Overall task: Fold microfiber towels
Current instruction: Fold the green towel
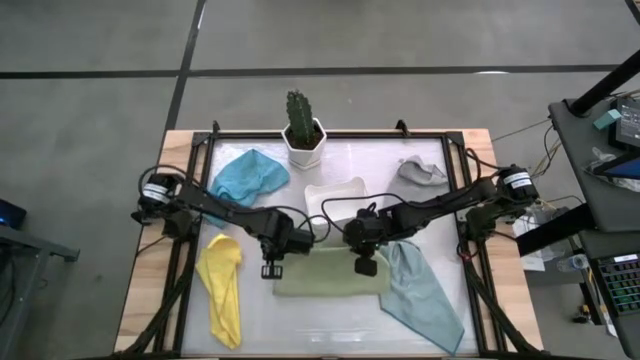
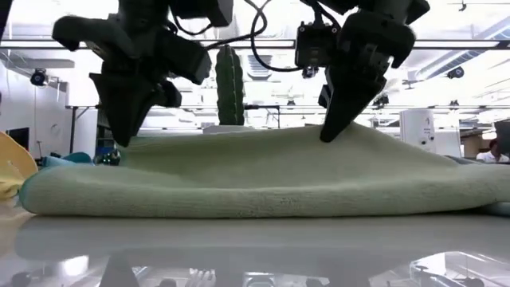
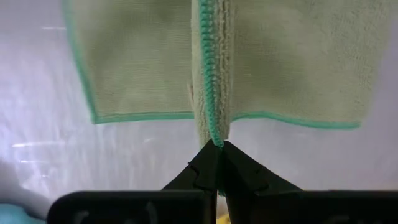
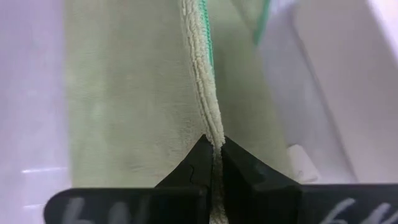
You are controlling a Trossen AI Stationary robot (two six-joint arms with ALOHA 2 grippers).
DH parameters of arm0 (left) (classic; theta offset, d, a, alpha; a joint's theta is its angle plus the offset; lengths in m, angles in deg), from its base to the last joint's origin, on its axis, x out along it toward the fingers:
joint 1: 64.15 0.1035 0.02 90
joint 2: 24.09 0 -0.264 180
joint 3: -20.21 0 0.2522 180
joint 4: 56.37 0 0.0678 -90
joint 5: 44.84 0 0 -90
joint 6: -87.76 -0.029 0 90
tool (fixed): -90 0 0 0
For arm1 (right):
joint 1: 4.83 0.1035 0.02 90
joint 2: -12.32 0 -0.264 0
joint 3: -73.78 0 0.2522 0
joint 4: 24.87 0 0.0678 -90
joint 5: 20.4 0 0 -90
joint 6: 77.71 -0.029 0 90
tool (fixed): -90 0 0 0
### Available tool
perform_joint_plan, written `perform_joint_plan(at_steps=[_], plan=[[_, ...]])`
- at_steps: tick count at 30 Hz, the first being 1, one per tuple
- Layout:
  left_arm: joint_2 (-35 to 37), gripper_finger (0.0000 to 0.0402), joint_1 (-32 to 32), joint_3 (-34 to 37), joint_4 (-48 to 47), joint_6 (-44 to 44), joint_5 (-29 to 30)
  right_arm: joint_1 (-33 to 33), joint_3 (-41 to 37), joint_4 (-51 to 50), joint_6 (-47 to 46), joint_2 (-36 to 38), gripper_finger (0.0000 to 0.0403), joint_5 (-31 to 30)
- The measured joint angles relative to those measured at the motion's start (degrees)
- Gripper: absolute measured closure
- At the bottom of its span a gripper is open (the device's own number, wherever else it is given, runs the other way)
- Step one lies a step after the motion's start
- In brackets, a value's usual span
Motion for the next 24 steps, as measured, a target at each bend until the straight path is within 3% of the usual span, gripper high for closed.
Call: perform_joint_plan(at_steps=[8, 14, 20, 24], plan=[[0.02, 0.0402, 1.70, 0.78, 0.21, 0.51, 1.17, -0.09, -0.10, 0.83, 0.53, 0.00, 0.0382, -1.86], [0.02, 0.0395, 1.68, 0.80, 0.60, 0.55, 3.67, -0.10, -0.11, 0.79, 0.61, 0.00, 0.0337, -2.24], [0.02, 0.0336, 1.70, 0.80, 0.61, 0.59, 3.82, -0.46, 0.34, 0.11, 1.31, 0.07, 0.0292, -2.26], [0.04, 0.0293, 1.65, 0.78, 0.24, 0.41, 8.27, -0.48, 0.34, -1.31, 1.66, 0.47, 0.0274, -2.26]])
